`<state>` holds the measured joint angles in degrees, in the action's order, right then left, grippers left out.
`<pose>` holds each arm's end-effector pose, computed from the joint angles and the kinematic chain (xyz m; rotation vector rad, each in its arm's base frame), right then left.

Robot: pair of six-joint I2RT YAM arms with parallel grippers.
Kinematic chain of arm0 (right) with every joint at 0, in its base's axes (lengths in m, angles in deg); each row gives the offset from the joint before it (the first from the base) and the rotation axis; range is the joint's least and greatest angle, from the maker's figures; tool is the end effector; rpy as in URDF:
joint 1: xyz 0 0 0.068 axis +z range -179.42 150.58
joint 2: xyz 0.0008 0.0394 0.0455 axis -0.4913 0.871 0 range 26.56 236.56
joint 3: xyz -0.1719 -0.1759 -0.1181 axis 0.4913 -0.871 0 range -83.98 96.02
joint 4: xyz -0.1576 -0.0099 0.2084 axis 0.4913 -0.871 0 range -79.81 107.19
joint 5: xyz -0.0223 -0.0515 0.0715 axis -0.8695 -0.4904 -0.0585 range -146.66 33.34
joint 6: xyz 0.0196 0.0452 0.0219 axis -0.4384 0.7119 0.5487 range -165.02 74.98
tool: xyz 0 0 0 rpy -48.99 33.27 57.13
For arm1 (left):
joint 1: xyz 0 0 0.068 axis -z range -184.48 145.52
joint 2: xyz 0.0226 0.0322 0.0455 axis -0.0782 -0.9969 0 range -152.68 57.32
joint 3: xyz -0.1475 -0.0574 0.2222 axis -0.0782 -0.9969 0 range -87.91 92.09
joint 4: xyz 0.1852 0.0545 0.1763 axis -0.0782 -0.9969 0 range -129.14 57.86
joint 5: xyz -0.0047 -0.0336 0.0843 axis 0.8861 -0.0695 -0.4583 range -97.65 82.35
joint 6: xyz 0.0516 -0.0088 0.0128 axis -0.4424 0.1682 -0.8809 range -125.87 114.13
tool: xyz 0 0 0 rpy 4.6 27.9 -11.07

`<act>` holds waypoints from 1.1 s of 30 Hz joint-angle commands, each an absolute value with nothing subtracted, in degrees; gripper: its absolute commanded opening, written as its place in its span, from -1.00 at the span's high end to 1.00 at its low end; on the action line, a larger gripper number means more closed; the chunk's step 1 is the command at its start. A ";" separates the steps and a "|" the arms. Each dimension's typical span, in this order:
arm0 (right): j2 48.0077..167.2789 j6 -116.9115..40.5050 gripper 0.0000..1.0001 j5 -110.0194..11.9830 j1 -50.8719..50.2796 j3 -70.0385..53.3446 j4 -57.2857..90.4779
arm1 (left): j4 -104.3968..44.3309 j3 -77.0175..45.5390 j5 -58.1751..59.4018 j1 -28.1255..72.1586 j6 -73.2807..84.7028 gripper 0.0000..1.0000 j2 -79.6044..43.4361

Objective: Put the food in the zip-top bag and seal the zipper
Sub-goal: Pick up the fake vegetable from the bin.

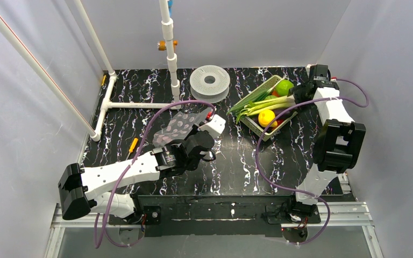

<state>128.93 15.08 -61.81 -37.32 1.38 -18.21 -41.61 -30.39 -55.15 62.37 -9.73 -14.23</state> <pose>0.3910 -0.0574 0.2703 1.4299 2.0519 0.2735 0.1337 -0.2458 0.3236 0.6085 1.7407 0.0579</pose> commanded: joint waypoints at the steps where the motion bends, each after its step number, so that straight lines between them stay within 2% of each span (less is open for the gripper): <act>1: 129.90 16.55 -0.37 -62.36 -37.60 -0.03 -16.32 | -41.56 -28.16 -55.86 62.22 -9.04 1.00 -13.91; 12: 134.27 16.62 -0.37 -61.76 -37.62 1.51 -15.56 | -41.37 -28.28 -56.14 62.22 -9.27 1.00 -13.54; 23: 133.76 17.54 -0.36 -62.81 -37.60 -0.22 -13.82 | -41.46 -28.32 -55.81 62.23 -9.09 1.00 -13.52; 33: 130.60 18.47 -0.56 -63.36 -37.64 -1.31 -12.82 | -41.62 -28.16 -55.72 62.22 -9.05 1.00 -13.63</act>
